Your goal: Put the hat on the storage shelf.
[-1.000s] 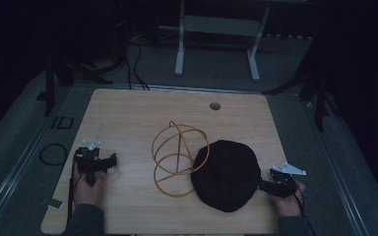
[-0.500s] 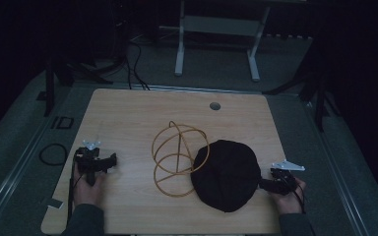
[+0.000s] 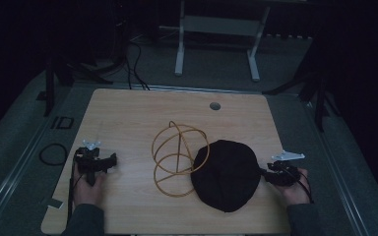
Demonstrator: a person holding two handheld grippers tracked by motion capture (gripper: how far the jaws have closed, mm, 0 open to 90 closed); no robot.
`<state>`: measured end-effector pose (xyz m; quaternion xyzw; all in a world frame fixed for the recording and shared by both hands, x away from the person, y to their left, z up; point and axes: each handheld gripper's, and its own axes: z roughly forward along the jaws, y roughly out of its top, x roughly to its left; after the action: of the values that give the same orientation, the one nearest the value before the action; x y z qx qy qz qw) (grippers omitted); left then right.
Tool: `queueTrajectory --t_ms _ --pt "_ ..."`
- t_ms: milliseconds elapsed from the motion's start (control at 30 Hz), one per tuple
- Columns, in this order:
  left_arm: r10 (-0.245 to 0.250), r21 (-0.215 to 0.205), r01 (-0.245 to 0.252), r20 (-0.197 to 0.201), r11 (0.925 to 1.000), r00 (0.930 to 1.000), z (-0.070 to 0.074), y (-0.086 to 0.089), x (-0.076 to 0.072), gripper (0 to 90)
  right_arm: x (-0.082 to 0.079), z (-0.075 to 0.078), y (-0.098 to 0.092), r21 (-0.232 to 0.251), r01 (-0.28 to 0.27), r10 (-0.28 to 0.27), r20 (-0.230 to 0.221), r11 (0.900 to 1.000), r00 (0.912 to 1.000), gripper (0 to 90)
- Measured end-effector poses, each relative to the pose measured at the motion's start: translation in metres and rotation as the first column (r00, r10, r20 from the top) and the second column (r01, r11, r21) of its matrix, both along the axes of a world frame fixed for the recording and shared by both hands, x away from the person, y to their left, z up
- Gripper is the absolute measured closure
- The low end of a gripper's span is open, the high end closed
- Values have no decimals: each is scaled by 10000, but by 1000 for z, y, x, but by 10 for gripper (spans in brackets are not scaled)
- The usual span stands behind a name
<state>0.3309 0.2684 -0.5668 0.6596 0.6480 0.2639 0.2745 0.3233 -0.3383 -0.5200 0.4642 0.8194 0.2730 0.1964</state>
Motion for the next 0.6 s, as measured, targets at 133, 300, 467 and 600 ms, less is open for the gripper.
queueTrajectory --t_ms 133,300,467,600 --pt "3 -1 -3 1 10000 10000 0 0 0 133 2 10 0 -23 -206 206 14 9998 9998 586" --pt "2 0 -2 0 10000 10000 0 0 0 133 1 23 3 -139 -495 498 190 9987 9986 618" --pt "17 -18 -17 20 10000 10000 0 0 0 133 -1 36 7 -179 -839 846 398 9963 9956 664" --pt "19 -17 -19 21 10000 10000 0 0 0 133 -3 47 13 -201 -1256 1265 512 9919 9906 710"
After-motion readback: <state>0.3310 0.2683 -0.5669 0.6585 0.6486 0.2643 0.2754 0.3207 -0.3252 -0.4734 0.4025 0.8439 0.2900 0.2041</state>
